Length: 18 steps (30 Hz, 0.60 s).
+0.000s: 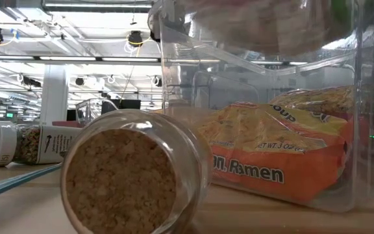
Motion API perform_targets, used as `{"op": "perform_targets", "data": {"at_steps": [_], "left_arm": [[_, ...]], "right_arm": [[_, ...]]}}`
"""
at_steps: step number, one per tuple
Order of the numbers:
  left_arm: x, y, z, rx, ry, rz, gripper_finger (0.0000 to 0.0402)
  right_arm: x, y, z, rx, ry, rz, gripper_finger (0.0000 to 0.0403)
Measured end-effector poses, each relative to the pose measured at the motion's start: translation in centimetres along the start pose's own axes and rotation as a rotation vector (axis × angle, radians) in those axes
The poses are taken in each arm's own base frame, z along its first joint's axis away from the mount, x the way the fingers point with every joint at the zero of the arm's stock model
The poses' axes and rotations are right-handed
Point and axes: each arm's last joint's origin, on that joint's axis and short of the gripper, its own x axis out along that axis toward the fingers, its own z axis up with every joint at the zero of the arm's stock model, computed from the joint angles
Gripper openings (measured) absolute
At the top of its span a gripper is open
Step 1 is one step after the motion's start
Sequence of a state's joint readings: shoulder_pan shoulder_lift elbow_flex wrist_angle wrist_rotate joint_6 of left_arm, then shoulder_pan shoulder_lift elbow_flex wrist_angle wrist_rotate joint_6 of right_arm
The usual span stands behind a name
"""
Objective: Pick & Place Food Item
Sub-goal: Put the green noodle pack into the bottom transparent bin
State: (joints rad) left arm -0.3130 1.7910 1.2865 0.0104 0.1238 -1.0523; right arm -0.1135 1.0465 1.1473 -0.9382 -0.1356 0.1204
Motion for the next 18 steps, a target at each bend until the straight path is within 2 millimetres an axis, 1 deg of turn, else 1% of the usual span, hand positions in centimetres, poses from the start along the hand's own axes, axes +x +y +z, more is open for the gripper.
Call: {"op": "perform_targets", "data": {"at_steps": [6,18], "left_arm": [[-0.04,0.42,-0.18,-0.001,0.006,0.051,0.0000],[-0.05,0.59,-0.21,-0.001,-0.004,0.076,0.0000]], "right_arm": [[-0.63,0.05,-0.20,-0.001,-0.018,0.000,0.0356],[-0.28,-0.02,-0.40,0.003,-0.003,-0.004,0.0356]]}}
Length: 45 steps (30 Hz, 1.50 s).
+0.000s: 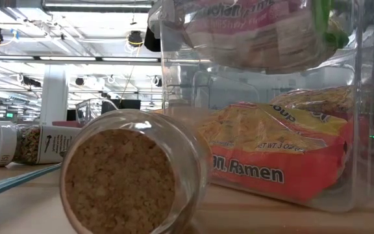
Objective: Pick & Place Food Item
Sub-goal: Put the green noodle pack into the bottom transparent bin, then put the blue spoon into the top transparent bin
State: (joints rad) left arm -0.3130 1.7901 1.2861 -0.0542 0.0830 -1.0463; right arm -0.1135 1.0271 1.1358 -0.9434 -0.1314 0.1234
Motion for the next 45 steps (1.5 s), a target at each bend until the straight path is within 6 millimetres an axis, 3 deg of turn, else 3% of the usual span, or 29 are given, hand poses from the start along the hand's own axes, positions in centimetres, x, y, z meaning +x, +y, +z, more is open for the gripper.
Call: {"op": "perform_targets", "data": {"at_steps": [13,22,28,34,45], "left_arm": [[0.0,0.2,-0.4,0.002,0.021,0.030,0.0006],[-0.3,0.0,-0.3,0.005,0.008,0.026,0.0086],[-2.2,-1.1,0.6,0.024,-0.053,-0.005,0.0134],[-4.7,-2.0,1.1,0.026,-0.074,-0.013,0.0138],[-9.5,-2.7,-3.1,0.171,0.168,0.149,0.0128]], "right_arm": [[0.0,0.0,0.0,0.000,-0.001,-0.001,0.0356],[0.0,0.0,0.0,0.000,-0.001,0.000,0.0356],[0.0,0.0,0.0,0.000,-0.002,0.001,0.0356],[0.0,0.0,0.0,-0.001,-0.005,0.001,0.0356],[0.0,0.0,0.2,0.005,-0.016,0.002,0.0356]]}}
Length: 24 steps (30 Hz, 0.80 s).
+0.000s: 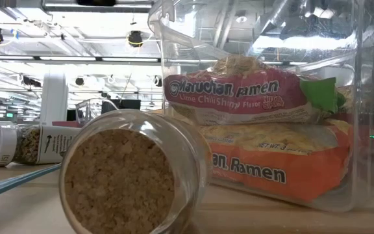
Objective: Pick & Place Food Item
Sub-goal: Put the blue spoon into the top transparent bin
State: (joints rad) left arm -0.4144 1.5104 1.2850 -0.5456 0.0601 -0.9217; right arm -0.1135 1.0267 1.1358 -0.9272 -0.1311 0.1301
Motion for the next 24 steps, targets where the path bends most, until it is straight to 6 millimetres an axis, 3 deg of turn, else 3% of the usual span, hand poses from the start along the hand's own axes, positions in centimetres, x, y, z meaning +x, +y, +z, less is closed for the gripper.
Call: {"op": "perform_targets", "data": {"at_steps": [8,17,24], "left_arm": [[-1.6,-0.6,-3.1,0.037,0.123,0.066,0.0146],[-1.4,-0.7,-6.2,0.003,0.210,0.140,0.0163],[0.4,-0.9,-9.2,-0.251,0.211,0.074,0.0161]], "right_arm": [[0.0,0.0,0.4,0.042,-0.036,0.004,0.0356],[0.0,-0.2,0.4,0.107,-0.056,-0.068,0.0356],[0.0,-0.2,0.4,0.158,-0.059,-0.075,0.0356]]}}
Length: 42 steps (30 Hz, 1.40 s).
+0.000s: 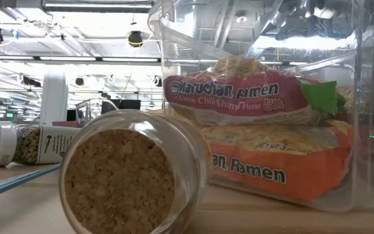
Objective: Pick & Place Food Item
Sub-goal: Put the blue spoon into the top transparent bin
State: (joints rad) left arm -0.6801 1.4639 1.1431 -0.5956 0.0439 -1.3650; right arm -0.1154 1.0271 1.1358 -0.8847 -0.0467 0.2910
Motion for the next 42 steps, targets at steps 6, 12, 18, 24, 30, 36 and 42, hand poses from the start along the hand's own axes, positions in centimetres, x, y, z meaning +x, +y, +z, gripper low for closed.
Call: {"op": "perform_targets", "data": {"at_steps": [6,12,18,24,30,36,42], "left_arm": [[2.4,0.6,-1.7,-0.177,-0.043,-0.176,0.0151],[4.1,3.1,-2.6,-0.409,-0.115,-0.156,0.0141],[5.9,4.7,-1.6,-0.538,-0.164,-0.083,0.0131],[9.0,5.9,-0.1,-0.694,-0.175,-0.015,0.0120],[10.8,6.7,1.6,-0.777,-0.232,0.001,0.0126],[11.6,6.9,3.1,-0.807,-0.302,0.015,0.0138],[12.4,7.3,4.0,-0.830,-0.309,0.010,0.0138]], "right_arm": [[0.0,0.0,0.0,0.016,0.001,0.000,0.0356],[0.0,0.0,0.0,0.014,0.002,0.001,0.0356],[0.0,0.0,0.0,-0.005,0.003,0.002,0.0356],[0.0,0.0,-0.1,-0.030,0.007,0.004,0.0356],[0.0,0.1,-0.1,-0.041,0.008,0.008,0.0356],[0.0,0.1,-0.1,-0.061,0.015,0.032,0.0356],[0.0,0.1,-0.3,-0.084,0.032,0.030,0.0356]]}}
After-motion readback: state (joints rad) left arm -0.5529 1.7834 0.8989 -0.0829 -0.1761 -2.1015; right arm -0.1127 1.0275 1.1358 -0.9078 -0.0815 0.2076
